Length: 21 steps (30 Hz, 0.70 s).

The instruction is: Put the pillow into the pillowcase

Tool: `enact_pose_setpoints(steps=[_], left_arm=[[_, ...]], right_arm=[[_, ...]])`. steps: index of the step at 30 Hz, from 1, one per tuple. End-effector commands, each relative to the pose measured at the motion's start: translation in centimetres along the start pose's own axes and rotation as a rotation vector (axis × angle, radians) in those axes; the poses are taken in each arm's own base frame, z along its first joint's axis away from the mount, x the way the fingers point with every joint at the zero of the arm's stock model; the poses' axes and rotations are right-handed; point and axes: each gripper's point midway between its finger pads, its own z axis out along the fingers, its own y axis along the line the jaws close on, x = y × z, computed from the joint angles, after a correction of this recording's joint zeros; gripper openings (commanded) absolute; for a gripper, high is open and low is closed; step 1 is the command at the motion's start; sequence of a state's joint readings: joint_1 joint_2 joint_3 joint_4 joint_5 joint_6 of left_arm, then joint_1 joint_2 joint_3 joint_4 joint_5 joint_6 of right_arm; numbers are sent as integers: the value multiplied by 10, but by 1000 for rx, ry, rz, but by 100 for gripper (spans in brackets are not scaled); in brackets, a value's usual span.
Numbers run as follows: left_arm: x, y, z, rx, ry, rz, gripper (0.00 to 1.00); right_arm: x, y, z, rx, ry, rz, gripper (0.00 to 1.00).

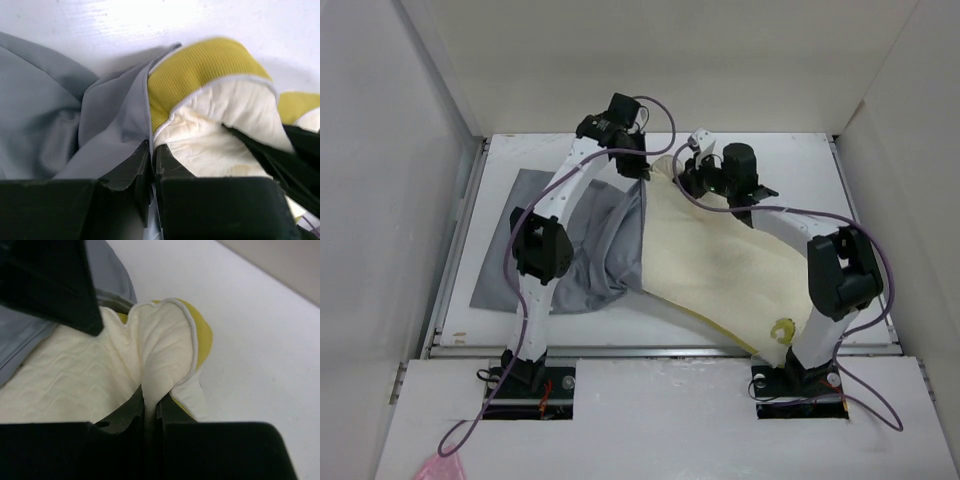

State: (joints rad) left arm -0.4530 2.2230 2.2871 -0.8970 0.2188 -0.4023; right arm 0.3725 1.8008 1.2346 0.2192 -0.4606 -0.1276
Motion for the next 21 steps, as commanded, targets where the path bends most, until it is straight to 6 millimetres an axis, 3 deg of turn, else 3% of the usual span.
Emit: enact_pose_setpoints(steps=[1, 2, 6, 9, 10, 12, 14, 17, 21], left_arm=[[-68, 18, -27, -56, -231, 4, 0], [-65, 13, -26, -49, -228, 1, 0], [-64, 0, -30, -7, -228, 14, 0], [-72, 2, -59, -42, -289, 13, 0], [-61, 10, -55, -68, -262, 7, 0], [-56, 19, -72, -112, -289, 12, 3], [-31, 39, -58, -175, -226, 3, 6], [-9, 57, -45, -227, -167, -16, 8], [2, 70, -39, -282, -144, -40, 31]], right_arm=[[2, 86, -4, -265, 7, -108, 0], [-2, 98, -4, -288, -2, -136, 0], [21, 135, 12, -333, 51, -177, 0], [39, 125, 18, -263, 88, -115, 0], [51, 109, 16, -215, 104, -85, 0], [46, 90, 15, -161, 77, -29, 0], [46, 67, 11, -108, 65, 13, 0], [46, 60, 10, -79, 67, 25, 0], [41, 61, 11, -87, 58, 32, 0]])
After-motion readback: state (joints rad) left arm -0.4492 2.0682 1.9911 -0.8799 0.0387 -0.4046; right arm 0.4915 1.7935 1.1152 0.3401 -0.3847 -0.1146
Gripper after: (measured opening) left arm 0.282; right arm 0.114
